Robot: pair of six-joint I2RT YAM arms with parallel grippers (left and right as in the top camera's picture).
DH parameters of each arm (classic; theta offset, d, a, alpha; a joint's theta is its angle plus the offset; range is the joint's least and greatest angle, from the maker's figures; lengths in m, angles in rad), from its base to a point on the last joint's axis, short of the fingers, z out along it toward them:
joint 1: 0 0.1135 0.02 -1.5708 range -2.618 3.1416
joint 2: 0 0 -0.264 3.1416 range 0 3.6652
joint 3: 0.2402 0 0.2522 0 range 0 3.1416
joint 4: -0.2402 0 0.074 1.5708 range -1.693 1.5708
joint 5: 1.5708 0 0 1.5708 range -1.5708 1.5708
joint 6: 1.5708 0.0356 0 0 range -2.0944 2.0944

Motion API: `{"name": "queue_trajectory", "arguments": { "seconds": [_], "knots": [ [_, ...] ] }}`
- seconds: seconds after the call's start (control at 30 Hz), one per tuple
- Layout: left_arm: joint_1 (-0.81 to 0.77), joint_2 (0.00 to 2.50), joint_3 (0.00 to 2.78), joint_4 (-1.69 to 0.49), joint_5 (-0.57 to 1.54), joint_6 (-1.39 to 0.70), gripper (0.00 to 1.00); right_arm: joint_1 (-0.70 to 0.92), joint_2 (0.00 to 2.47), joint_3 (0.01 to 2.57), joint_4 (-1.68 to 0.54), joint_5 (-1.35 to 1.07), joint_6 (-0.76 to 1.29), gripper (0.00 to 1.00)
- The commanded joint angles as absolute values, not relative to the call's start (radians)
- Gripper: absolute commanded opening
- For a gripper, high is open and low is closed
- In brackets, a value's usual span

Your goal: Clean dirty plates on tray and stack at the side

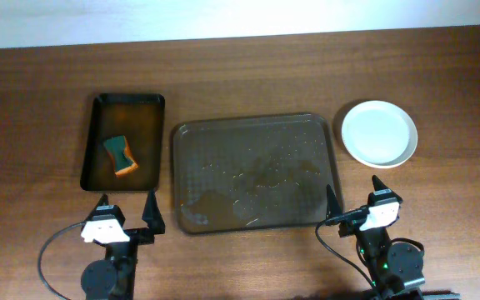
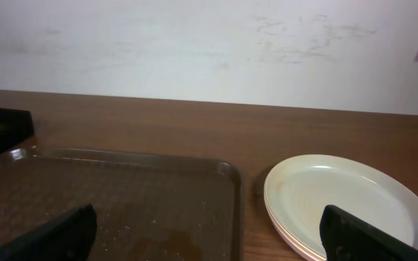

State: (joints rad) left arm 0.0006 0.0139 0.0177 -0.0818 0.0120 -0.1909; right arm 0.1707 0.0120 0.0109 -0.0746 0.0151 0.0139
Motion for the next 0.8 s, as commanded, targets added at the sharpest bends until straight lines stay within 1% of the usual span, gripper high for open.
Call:
{"name": "queue_trajectory", "arguments": {
  "seconds": [0.0,0.77],
  "knots": [
    [0.004,0.005,0.009,-0.083,-0.043,-0.043,1.00,0.163,0.003,0.006,-0.080,0.031,0.007,0.98],
    [0.004,0.005,0.009,-0.083,-0.019,-0.029,1.00,0.163,0.003,0.006,-0.080,0.031,0.007,0.98]
  ]
}}
